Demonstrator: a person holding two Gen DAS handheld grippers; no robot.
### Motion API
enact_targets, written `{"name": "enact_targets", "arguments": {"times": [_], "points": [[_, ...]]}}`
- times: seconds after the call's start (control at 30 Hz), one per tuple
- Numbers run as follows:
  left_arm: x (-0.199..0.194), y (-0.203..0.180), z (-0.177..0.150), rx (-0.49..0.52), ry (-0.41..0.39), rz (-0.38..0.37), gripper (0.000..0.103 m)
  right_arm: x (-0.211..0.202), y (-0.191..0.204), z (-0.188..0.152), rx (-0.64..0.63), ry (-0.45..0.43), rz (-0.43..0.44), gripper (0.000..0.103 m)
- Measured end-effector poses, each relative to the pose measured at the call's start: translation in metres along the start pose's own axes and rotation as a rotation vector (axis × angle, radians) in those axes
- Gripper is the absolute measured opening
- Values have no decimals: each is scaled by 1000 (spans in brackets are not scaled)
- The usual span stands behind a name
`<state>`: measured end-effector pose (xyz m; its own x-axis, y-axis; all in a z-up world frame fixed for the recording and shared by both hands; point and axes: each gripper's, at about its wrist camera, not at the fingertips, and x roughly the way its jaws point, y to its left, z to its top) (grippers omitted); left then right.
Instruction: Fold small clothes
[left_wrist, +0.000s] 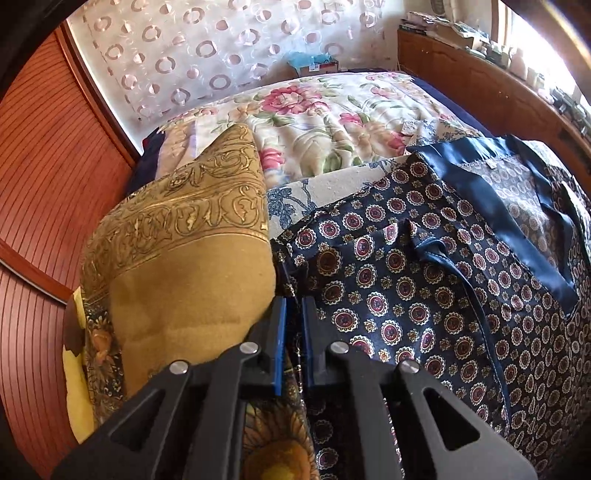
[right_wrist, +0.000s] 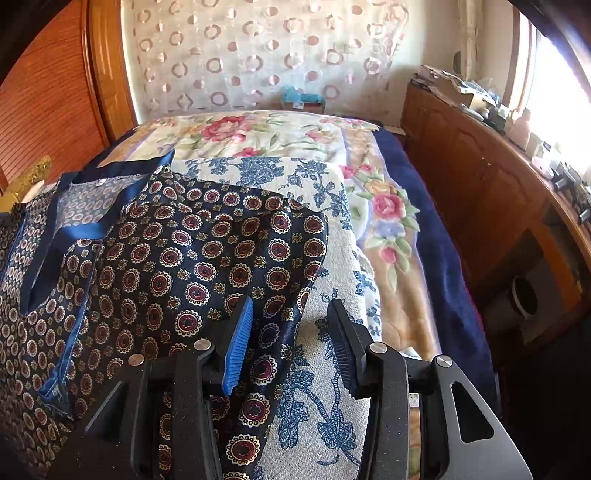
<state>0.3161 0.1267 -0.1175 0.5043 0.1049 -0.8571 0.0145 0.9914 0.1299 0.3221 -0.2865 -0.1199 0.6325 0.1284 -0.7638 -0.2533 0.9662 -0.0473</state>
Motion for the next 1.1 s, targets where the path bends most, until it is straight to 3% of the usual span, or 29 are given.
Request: {"name": "enact_targets", "arguments": {"times": [0.23,0.37,0.6,0.73,0.87,1.07,1.1], "points": [[13,-5,-1,37,40,47,7,0,1,0,-1,-1,-1,42],[1,-14,-4,88,-11,72,1,0,1,0,-1,-1,-1,42],[-76,5,-5,-6,-222,-29,0,0,1,0,-3,-1,-2,42],[-110,8,-7,-16,-302,-68,0,0,1,0,2,0,4,42],[-130,-4,-20,6,-343,-142,0,4,-11,6,29,12,49,43],[-148,-13,-45,-13,-391,-258,0,21,-25,33,48,54,32,42],[-150,-13,-51,-17,-401,-266,0,23,-25,36,46,57,31,35]]}}
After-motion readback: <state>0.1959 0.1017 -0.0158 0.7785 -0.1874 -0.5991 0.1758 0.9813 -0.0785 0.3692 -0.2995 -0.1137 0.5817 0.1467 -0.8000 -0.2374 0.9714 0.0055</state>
